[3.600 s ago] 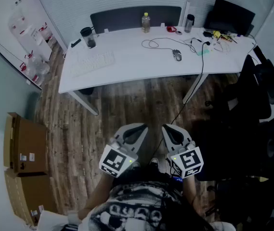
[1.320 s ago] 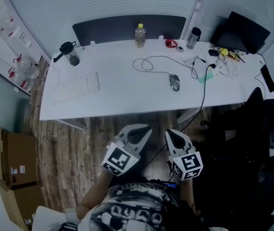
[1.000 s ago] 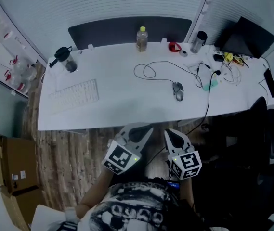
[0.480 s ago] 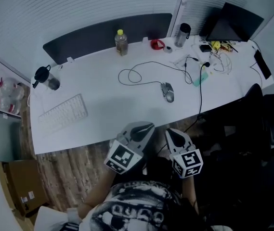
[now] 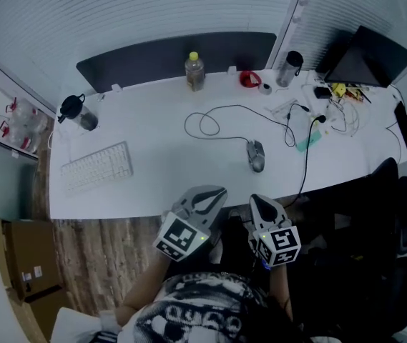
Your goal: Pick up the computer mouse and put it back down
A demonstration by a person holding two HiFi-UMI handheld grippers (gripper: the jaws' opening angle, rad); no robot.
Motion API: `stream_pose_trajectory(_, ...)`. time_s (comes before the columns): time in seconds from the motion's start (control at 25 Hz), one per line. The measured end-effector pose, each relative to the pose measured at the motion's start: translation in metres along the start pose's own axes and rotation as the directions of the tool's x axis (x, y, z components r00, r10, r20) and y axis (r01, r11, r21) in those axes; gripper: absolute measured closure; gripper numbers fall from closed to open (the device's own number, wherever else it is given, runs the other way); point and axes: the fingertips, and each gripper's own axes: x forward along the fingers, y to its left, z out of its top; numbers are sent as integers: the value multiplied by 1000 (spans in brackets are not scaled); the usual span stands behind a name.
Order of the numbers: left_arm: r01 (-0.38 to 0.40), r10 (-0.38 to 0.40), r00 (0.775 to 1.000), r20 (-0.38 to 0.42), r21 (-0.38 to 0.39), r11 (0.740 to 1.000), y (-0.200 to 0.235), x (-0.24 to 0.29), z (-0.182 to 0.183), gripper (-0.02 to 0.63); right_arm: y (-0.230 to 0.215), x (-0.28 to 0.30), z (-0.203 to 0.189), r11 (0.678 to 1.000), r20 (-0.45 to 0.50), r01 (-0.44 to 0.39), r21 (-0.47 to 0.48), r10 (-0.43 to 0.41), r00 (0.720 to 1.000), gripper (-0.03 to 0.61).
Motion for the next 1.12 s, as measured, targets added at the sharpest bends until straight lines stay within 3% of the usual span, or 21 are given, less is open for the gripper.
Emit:
stream_pose_trajectory(0.24,-116,116,993,-4,-17,993,20,30,18,609,-62,33,-1,1000,-49,0,1,0,999,584)
stream_pose_trajectory(0.52,-223,222,974,-33,-28,974,29,60,24,609,-108,82,-22,996,-114,-71,-48,65,991,577)
stream_pose_trajectory(0.68,-282,280,958,-53,-30,959,35,67,25,609,-129,111,-39,996,-174,-79,-38,72,982,459)
stream_pose_trajectory(0.88,-343,340,938,-73,-36,939,41,72,23,609,-150,148,-59,996,-234,-7,88,28,972,299)
stream_pose_trajectory(1.0,-367,363,928,-83,-41,929,41,75,21,609,-157,165,-74,998,-292,46,53,-29,956,241)
stream_pose_trajectory(1.12,-390,385,918,-93,-46,920,41,76,19,609,-160,178,-88,998,-338,63,-16,-65,939,229)
